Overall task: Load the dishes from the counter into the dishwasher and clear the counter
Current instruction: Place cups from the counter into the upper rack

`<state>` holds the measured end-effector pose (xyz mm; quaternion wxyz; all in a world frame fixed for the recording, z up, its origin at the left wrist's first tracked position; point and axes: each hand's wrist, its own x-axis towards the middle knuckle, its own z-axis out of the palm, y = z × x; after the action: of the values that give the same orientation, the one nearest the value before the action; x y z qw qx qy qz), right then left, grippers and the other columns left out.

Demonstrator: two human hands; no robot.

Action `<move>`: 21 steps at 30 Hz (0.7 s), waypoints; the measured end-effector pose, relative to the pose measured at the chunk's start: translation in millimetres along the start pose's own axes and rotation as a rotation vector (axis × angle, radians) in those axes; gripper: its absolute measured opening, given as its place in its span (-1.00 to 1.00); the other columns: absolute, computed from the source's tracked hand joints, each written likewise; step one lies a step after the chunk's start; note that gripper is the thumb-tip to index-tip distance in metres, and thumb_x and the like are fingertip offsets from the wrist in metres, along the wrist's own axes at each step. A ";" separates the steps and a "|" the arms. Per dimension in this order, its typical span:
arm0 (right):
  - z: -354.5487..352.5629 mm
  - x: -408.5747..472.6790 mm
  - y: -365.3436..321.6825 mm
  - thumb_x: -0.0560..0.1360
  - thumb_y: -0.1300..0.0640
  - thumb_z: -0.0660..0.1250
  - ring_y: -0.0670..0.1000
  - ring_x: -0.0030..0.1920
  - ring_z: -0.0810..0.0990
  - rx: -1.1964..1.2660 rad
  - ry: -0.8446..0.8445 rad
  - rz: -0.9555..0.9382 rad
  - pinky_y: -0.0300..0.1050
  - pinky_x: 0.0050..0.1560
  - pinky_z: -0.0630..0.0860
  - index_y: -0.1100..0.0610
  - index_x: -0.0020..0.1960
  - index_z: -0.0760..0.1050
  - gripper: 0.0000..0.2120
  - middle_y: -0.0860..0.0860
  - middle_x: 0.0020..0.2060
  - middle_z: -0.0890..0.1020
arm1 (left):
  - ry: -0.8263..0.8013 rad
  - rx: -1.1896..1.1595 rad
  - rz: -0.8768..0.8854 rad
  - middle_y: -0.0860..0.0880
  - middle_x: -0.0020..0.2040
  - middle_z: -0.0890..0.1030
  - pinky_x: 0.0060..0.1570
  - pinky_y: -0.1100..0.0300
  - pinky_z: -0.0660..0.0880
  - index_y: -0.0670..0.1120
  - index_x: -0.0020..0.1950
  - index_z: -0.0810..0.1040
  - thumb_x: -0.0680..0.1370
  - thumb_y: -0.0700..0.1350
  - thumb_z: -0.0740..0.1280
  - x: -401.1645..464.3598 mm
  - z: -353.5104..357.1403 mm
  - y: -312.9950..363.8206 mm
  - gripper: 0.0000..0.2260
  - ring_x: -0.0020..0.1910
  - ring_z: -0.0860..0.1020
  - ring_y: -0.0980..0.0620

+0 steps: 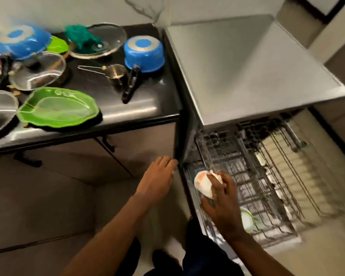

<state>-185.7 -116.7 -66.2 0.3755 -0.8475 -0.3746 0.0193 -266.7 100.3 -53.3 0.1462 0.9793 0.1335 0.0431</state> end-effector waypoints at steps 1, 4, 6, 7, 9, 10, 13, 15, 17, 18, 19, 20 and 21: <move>-8.4 -10.0 15.2 0.34 0.25 0.53 0.14 0.32 0.34 -0.021 -0.014 0.058 0.16 0.18 0.49 0.01 0.39 0.32 -0.30 0.14 0.34 0.31 | -0.054 -0.014 0.041 -0.06 0.18 0.48 0.06 0.04 0.43 -0.09 0.29 0.47 0.51 -0.18 0.28 5.0 11.7 12.3 -0.66 0.12 0.45 -0.10; -25.7 -27.8 55.7 0.38 0.25 0.51 0.13 0.33 0.31 -0.060 -0.042 0.234 0.15 0.21 0.50 0.02 0.37 0.35 -0.37 0.15 0.36 0.28 | -0.168 -0.084 0.109 -0.09 0.31 0.47 0.21 0.04 0.41 -0.12 0.38 0.43 0.52 -0.23 0.27 25.5 43.6 50.3 -0.59 0.25 0.44 -0.11; -30.3 -31.8 81.5 0.39 0.28 0.49 0.17 0.36 0.31 -0.113 -0.060 0.318 0.13 0.26 0.47 0.10 0.38 0.39 -0.40 0.20 0.38 0.27 | -0.246 -0.133 0.117 -0.09 0.40 0.40 0.33 0.03 0.33 -0.11 0.45 0.36 0.52 -0.28 0.24 41.3 65.3 76.8 -0.53 0.37 0.37 -0.11; -30.4 -31.9 91.8 0.39 0.30 0.49 0.19 0.37 0.31 -0.140 -0.077 0.350 0.10 0.27 0.46 0.12 0.39 0.38 -0.39 0.21 0.40 0.27 | -0.286 -0.129 0.124 -0.08 0.46 0.34 0.39 0.03 0.27 -0.09 0.48 0.31 0.53 -0.30 0.23 47.7 75.5 87.3 -0.49 0.43 0.30 -0.10; -27.9 -30.5 116.0 0.38 0.33 0.48 0.20 0.35 0.33 -0.155 -0.119 0.398 -0.01 0.26 0.42 0.13 0.41 0.36 -0.36 0.21 0.40 0.27 | -0.359 -0.054 0.176 -0.07 0.54 0.20 0.48 0.03 0.09 -0.06 0.53 0.20 0.53 -0.32 0.23 60.0 100.9 106.6 -0.42 0.51 0.15 -0.08; -25.2 -28.3 127.6 0.38 0.34 0.47 0.22 0.34 0.34 -0.165 -0.132 0.377 -0.01 0.25 0.43 0.13 0.40 0.36 -0.36 0.23 0.38 0.29 | -0.386 -0.003 0.206 -0.07 0.57 0.13 0.50 0.02 0.01 -0.04 0.54 0.17 0.52 -0.32 0.26 65.5 112.7 113.6 -0.38 0.54 0.08 -0.09; -9.7 -20.3 157.3 0.36 0.39 0.43 0.27 0.32 0.34 -0.270 -0.234 0.293 0.10 0.15 0.52 0.16 0.37 0.36 -0.38 0.28 0.35 0.30 | -0.489 0.171 0.266 -0.09 0.59 0.02 0.52 -0.03 -0.12 -0.04 0.53 0.20 0.53 -0.29 0.27 74.8 135.7 125.6 -0.41 0.57 -0.08 -0.11; 4.1 -14.3 173.3 0.34 0.42 0.39 0.27 0.30 0.34 -0.336 -0.328 0.300 0.08 0.05 0.57 0.13 0.38 0.34 -0.34 0.28 0.35 0.28 | -0.542 0.245 0.278 -0.10 0.57 0.08 0.51 -0.05 -0.13 -0.07 0.51 0.23 0.57 -0.22 0.24 77.9 144.4 127.1 -0.49 0.56 -0.09 -0.13; 16.6 -9.6 185.4 0.32 0.45 0.35 0.28 0.29 0.33 -0.398 -0.424 0.293 0.06 -0.06 0.59 0.10 0.40 0.32 -0.31 0.26 0.35 0.27 | -0.542 0.292 0.293 -0.10 0.53 0.18 0.51 -0.06 -0.08 -0.09 0.50 0.24 0.56 -0.17 0.27 76.9 150.7 124.6 -0.50 0.55 -0.04 -0.15; 22.6 -8.1 191.7 0.32 0.46 0.33 0.29 0.28 0.34 -0.431 -0.473 0.274 0.07 -0.09 0.61 0.09 0.40 0.31 -0.30 0.26 0.35 0.28 | -0.532 0.299 0.296 -0.10 0.51 0.21 0.50 -0.06 -0.05 -0.10 0.49 0.24 0.55 -0.17 0.29 75.3 153.9 122.7 -0.49 0.55 -0.02 -0.15; 27.2 -7.1 197.6 0.31 0.46 0.34 0.30 0.27 0.35 -0.461 -0.516 0.253 0.09 -0.10 0.61 0.09 0.40 0.32 -0.29 0.27 0.34 0.29 | -0.521 0.297 0.299 -0.10 0.48 0.25 0.49 -0.06 -0.02 -0.10 0.47 0.26 0.53 -0.17 0.30 73.2 157.4 120.8 -0.49 0.55 -0.01 -0.16; 31.2 -6.3 202.7 0.30 0.46 0.35 0.31 0.25 0.36 -0.484 -0.552 0.235 0.12 -0.10 0.61 0.10 0.40 0.33 -0.29 0.28 0.33 0.30 | -0.507 0.292 0.304 -0.09 0.46 0.29 0.49 -0.05 0.03 -0.09 0.45 0.29 0.52 -0.17 0.31 71.8 159.4 118.5 -0.50 0.54 0.02 -0.16; 35.1 -6.5 207.3 0.29 0.46 0.37 0.32 0.23 0.38 -0.505 -0.583 0.223 0.14 -0.10 0.61 0.11 0.40 0.35 -0.29 0.29 0.32 0.32 | -0.498 0.292 0.313 -0.08 0.44 0.33 0.47 -0.04 0.09 -0.08 0.42 0.32 0.51 -0.17 0.33 70.3 161.1 116.0 -0.52 0.54 0.07 -0.16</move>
<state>-72.8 -189.7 -228.0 0.0290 -0.9076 -0.3643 0.2067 -150.5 -31.6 -169.1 0.0237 0.9790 -0.0538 -0.1952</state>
